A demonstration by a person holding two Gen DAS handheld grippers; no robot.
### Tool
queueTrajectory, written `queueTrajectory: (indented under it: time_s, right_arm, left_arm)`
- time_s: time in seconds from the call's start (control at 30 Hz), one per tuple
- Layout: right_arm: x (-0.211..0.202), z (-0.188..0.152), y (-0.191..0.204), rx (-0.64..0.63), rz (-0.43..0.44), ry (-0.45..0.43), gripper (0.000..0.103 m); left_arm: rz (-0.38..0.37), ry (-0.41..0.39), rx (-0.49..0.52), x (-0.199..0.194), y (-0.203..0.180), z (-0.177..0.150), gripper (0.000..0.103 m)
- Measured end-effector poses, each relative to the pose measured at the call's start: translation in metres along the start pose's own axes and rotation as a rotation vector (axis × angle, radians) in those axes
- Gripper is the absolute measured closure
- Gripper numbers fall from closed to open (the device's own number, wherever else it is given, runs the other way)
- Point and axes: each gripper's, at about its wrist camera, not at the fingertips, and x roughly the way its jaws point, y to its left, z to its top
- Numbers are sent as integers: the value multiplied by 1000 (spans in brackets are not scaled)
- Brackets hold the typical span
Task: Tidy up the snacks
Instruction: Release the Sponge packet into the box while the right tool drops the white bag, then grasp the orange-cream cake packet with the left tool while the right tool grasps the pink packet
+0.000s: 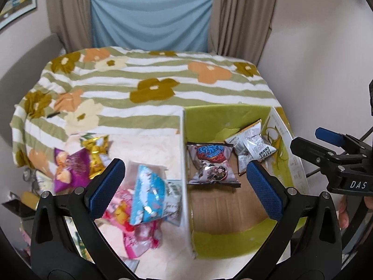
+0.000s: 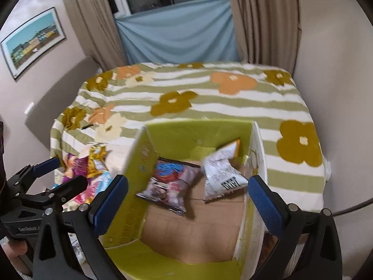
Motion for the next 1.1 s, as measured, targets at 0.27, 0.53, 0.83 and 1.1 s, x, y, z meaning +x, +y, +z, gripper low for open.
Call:
queueTrajectory:
  time_s: [0.27,0.53,0.83,1.1]
  right_arm:
    - [-20,-3,43,-86,72,-64,1]
    - [-25,-11,94,-135,161,-75,1]
    - [5,-30,162,-188,193,-43,1]
    - [47,-47,210,-236,143,23,1]
  left_arm:
    - [106,-58,-42,-55,45,-18,0]
    - [156,-57,-68,-82,114,-37,0]
    - [105,49,23,-59,185,-56,0]
    - [-12,174,180,-9,217,-84,0]
